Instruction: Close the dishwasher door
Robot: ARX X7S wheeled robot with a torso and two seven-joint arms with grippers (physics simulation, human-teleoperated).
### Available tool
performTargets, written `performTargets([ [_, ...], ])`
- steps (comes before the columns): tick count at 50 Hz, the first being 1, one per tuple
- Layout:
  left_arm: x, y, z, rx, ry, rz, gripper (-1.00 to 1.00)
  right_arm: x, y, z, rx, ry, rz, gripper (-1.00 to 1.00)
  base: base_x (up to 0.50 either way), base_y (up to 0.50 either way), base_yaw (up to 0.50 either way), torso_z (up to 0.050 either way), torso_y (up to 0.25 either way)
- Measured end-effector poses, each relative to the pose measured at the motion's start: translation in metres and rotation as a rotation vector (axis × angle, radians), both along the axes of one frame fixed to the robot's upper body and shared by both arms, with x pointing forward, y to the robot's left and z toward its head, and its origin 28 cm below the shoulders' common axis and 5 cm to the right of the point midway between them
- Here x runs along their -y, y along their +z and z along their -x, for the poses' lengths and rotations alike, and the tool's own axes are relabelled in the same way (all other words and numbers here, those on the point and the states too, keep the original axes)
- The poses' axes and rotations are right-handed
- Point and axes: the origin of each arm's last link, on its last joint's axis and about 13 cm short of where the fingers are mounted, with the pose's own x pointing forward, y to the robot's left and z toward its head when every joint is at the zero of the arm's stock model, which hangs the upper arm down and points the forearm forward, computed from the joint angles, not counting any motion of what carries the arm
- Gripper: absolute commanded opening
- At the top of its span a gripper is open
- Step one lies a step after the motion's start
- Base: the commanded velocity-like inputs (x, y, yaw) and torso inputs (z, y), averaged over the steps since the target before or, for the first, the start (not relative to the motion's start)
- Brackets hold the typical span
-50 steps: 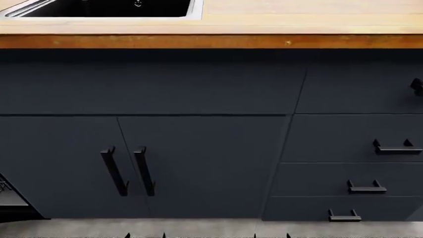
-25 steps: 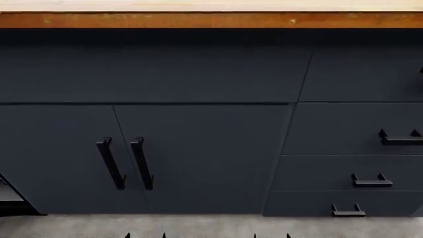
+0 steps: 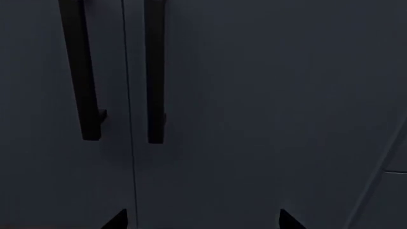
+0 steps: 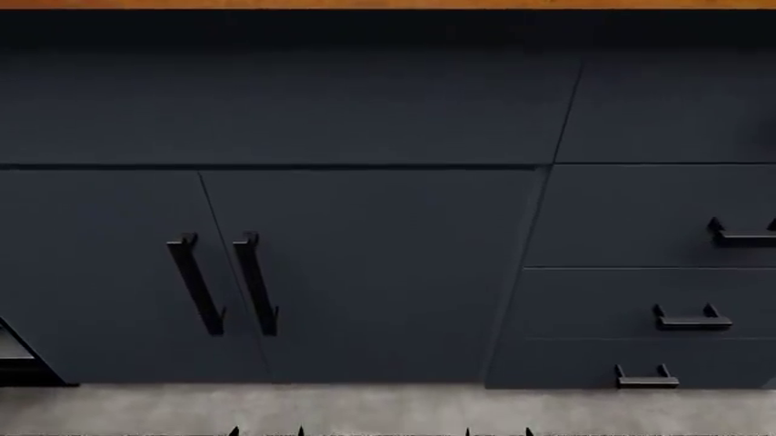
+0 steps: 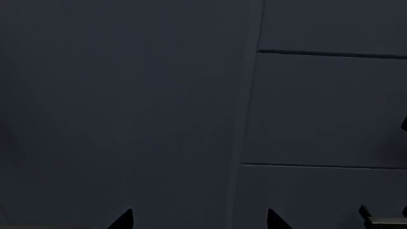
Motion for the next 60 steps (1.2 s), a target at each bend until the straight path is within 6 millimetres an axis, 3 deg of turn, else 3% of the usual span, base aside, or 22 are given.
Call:
performTargets([
  [60,-0.0001,-0.0001,0.0002,-0.002,-0.001,0.001,1.0,-0.0001,-0.0002,0.0003,-0.001,0.001,0.002,1.0,0.0,0.0,0.0,-0.05,0.0],
])
